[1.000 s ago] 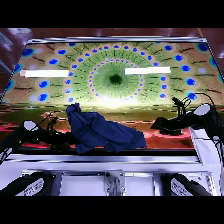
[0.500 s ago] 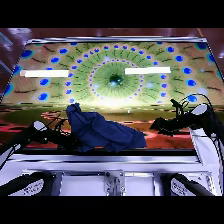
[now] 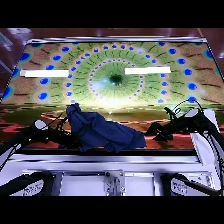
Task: Fold the shirts.
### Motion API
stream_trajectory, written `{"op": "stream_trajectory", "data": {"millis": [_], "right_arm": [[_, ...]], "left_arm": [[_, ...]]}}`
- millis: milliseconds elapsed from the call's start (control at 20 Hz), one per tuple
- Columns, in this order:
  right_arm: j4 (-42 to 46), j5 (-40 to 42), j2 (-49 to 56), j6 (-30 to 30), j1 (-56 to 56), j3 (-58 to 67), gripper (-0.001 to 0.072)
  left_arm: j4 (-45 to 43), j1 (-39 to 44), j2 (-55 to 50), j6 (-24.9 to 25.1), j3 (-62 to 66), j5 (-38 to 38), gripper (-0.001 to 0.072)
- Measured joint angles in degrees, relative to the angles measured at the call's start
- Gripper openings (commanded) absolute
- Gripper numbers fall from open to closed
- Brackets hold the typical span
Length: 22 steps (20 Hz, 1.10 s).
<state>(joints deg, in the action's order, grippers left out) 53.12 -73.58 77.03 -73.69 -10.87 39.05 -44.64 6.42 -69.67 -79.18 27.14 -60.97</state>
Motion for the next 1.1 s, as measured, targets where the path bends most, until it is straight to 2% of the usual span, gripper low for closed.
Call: {"op": "stream_trajectory", "data": {"millis": [350,400,600,700,750,800,850,1100], "right_arm": [[-2.3,2.6,1.0,1.5,0.1,-4.1,0.0643],[-2.3,2.9,1.0,1.6,0.5,-4.2,0.0612],[-2.1,5.8,1.1,-0.2,6.0,-4.6,0.0597],[-0.9,8.0,1.1,-1.8,8.9,-4.7,0.037],[-0.1,8.9,1.1,-2.4,9.9,-4.7,0.0288],[0.2,9.9,1.1,-2.9,10.8,-4.8,0.0156],[0.5,10.9,1.1,-3.3,11.4,-4.8,0.0071],[-0.1,10.1,-1.2,-1.7,12.3,-3.5,0.0071]], "left_arm": [[-0.3,0.0,7.4,0.1,0.3,-1.0,0.0038],[-0.3,0.0,8.6,0.0,0.3,-1.1,0.0038],[-0.3,-0.8,12.9,-1.4,0.3,-1.4,0.0038],[-0.3,-2.0,14.6,-1.9,0.3,-1.9,0.0039],[-0.3,-2.8,15.4,-2.1,0.3,-2.1,0.0038],[-0.3,-3.6,16.1,-2.1,0.4,-2.3,0.0038],[-0.3,-4.4,16.7,-2.1,0.6,-2.5,0.0038],[-1.2,-6.9,18.1,0.4,6.8,-5.6,0.0037]]}}
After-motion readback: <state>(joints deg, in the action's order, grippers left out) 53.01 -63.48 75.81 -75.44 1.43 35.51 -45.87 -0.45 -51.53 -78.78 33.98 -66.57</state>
